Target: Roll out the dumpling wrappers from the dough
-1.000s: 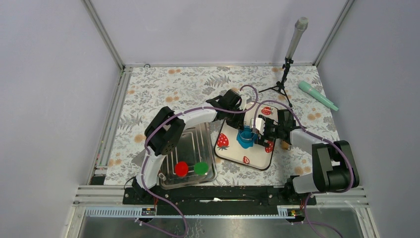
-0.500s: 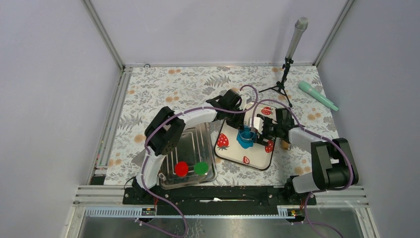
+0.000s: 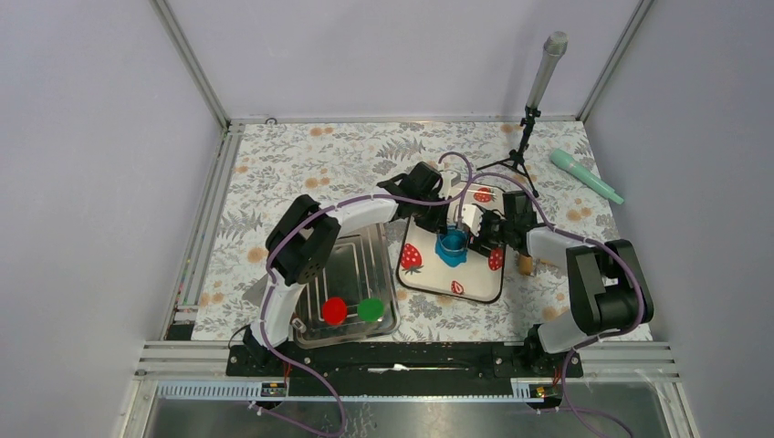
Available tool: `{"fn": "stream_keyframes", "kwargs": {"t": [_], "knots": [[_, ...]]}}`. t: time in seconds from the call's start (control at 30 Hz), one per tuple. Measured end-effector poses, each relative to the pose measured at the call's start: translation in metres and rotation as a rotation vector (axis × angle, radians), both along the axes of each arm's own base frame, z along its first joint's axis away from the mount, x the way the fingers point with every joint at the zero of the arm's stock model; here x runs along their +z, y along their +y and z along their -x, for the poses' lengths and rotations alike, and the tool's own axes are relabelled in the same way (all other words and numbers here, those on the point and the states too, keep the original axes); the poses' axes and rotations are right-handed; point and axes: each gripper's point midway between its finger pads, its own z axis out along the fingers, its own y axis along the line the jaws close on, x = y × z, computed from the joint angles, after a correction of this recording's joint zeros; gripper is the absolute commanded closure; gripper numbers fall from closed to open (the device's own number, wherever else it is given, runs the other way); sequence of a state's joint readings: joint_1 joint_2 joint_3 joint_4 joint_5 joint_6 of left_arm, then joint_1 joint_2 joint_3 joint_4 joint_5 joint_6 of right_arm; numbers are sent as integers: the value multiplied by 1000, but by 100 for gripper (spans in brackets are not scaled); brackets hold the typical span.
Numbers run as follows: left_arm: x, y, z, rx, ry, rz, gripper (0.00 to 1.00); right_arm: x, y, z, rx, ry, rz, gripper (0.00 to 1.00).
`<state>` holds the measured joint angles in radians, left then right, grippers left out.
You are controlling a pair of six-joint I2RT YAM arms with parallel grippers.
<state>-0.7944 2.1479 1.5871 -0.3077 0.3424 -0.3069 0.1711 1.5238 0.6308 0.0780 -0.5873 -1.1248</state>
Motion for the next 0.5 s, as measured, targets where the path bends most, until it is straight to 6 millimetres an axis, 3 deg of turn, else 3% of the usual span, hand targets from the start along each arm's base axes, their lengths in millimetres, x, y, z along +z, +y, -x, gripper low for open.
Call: {"fn": "stream_keyframes", "kwargs": {"t": [0.5], "knots": [[0,2,-8,22,-12,4,100,-3,-4,-21,-99,33,9,49]]}}
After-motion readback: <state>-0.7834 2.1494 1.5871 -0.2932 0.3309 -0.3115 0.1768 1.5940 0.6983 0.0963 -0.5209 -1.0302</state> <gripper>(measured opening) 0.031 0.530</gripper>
